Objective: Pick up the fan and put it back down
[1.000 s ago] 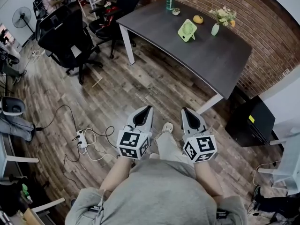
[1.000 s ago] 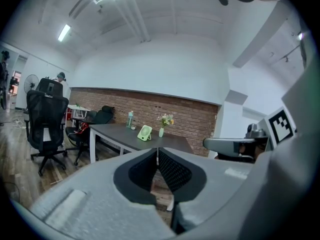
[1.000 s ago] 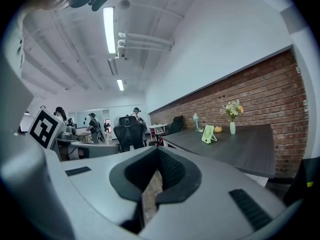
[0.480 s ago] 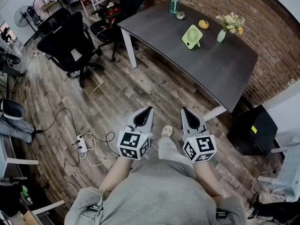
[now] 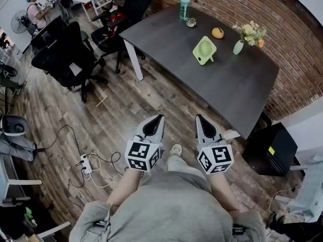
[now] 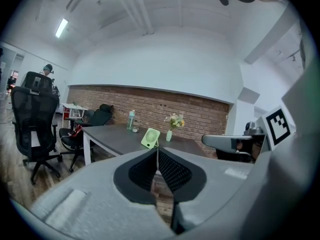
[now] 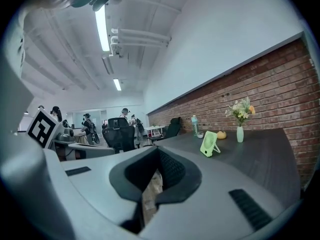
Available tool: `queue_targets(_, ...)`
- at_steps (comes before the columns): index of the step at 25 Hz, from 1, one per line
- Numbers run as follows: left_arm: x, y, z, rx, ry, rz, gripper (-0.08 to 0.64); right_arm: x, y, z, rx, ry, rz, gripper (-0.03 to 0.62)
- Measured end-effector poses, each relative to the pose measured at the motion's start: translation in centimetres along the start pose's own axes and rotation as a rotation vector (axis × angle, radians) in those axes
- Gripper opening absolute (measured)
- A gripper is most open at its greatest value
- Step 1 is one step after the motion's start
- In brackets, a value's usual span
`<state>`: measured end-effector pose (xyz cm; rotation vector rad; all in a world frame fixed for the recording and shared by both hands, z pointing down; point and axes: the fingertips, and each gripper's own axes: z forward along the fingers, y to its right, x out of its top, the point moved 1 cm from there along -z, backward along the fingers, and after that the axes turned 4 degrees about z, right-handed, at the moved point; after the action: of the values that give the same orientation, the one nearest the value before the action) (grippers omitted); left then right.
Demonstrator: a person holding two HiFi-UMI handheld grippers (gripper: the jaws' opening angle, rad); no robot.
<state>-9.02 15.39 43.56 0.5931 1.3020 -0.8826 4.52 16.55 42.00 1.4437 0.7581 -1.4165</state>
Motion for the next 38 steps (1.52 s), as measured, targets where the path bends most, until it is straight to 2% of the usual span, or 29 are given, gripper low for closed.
queue_targets(11, 3.9, -2.8, 10.2, 0.002, 0.02, 0.008, 0.025, 3.7, 7.1, 8.1, -0.003, 0.01, -0.011, 0.002)
queue_targets(19, 4.9, -3.5, 15.8, -0.014, 0.019, 0.008, 0.025, 4.8, 11.1, 11.7, -0.011, 0.01, -0.008, 0.002)
queue_targets(29, 5.0, -3.8, 19.3, -0.016, -0.004, 0.007, 0.025, 5.0, 14.2, 13.8, -0.019, -0.006, -0.004, 0.002)
queue_targets(38, 4.0, -5.1, 22.6, -0.041, -0.043, -0.003, 0.025, 3.8, 16.4, 15.7, -0.072, -0.04, 0.0, 0.002)
